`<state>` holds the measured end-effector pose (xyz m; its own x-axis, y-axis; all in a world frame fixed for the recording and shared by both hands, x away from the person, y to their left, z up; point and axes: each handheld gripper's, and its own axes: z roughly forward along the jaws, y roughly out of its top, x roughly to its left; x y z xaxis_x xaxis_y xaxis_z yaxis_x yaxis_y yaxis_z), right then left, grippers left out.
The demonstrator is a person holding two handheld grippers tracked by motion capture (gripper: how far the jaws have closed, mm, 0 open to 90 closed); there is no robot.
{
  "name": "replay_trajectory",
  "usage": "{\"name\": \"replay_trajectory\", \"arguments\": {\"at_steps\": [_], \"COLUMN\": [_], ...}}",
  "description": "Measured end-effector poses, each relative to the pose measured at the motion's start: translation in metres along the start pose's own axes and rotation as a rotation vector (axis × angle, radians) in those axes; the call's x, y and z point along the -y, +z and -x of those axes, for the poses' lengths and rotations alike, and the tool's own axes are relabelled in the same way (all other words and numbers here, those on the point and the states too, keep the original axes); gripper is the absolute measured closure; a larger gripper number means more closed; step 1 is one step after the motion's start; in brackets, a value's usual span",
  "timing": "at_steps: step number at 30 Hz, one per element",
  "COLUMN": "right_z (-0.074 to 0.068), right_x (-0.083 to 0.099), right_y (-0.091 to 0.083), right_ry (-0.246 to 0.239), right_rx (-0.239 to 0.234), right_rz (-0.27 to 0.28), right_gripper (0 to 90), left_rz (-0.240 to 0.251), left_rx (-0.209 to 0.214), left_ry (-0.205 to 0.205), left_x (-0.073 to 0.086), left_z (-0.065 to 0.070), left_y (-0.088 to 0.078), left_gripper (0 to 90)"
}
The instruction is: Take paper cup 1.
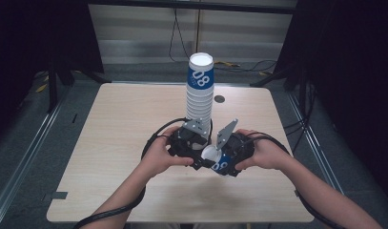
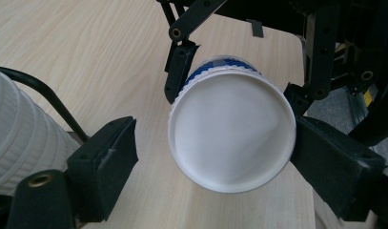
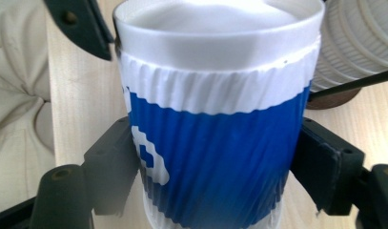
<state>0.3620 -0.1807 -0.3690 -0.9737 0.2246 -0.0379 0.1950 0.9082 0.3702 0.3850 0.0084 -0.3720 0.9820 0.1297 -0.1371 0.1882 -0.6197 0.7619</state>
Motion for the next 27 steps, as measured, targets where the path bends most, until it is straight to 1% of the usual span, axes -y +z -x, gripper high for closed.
{"name": "replay_trajectory", "arguments": {"at_steps": [2,3,6,8,9,11,12,15,16,17,18,20,21,22,24,27], "right_z": [0.0001,-0.0005,-0.0004,-0.0001,-0.0007,-0.0007,-0.0008,-0.0004,-0.0006,-0.0008,-0.0016,-0.0016,-0.0010,-0.0010,-0.0004,-0.0014], "right_x": [-0.0004,-0.0004,-0.0009,-0.0019,-0.0021,-0.0024,-0.0027,-0.0038,-0.0039,-0.0041,-0.0044,-0.0046,-0.0048,-0.0049,-0.0048,-0.0040], "right_y": [0.0008,0.0008,-0.0001,-0.0001,-0.0001,0.0000,0.0005,0.0024,0.0024,0.0030,0.0024,0.0020,0.0021,0.0012,0.0009,0.0009], "right_ry": [-0.011,-0.005,-0.008,-0.027,-0.023,-0.022,-0.024,-0.038,-0.036,-0.041,-0.033,-0.030,-0.040,-0.034,-0.047,-0.040], "right_rx": [0.002,0.000,0.000,0.000,-0.005,-0.007,-0.006,-0.007,-0.007,-0.014,-0.008,-0.011,-0.008,-0.002,-0.002,0.000], "right_rz": [0.006,0.004,0.008,0.006,0.003,0.004,0.005,0.012,0.010,0.005,0.004,0.006,0.008,0.007,0.008,0.013], "right_gripper": [22.6,22.5,22.6,22.5,22.5,22.5,22.6,22.5,22.5,22.5,22.5,22.5,22.5,22.6,22.6,22.7], "left_rz": [-0.001,0.001,-0.005,0.004,0.004,0.008,0.003,0.006,-0.004,-0.003,-0.012,-0.008,0.007,0.007,0.010,0.005], "left_rx": [0.000,0.001,0.005,0.007,0.009,0.013,0.019,0.023,0.021,0.023,0.031,0.031,0.037,0.040,0.044,0.044], "left_ry": [0.002,-0.001,-0.001,-0.002,0.002,-0.004,0.004,0.001,0.004,0.011,0.014,0.012,0.014,0.018,0.018,0.018], "left_x": [0.0004,0.0007,0.0010,0.0014,0.0014,0.0015,0.0016,0.0026,0.0033,0.0039,0.0044,0.0049,0.0061,0.0067,0.0075,0.0085], "left_z": [0.0000,0.0002,0.0005,0.0012,0.0010,0.0010,0.0003,0.0008,0.0009,0.0004,0.0004,0.0009,0.0013,0.0016,0.0016,0.0013], "left_y": [0.0011,0.0017,0.0024,0.0036,0.0035,0.0037,0.0036,0.0059,0.0063,0.0064,0.0055,0.0057,0.0067,0.0069,0.0071,0.0062], "left_gripper": [16.2,16.2,16.4,16.5,16.6,16.7,16.7,17.1,17.1,17.7,20.5,21.3,24.0,28.8,28.9,29.0]}}
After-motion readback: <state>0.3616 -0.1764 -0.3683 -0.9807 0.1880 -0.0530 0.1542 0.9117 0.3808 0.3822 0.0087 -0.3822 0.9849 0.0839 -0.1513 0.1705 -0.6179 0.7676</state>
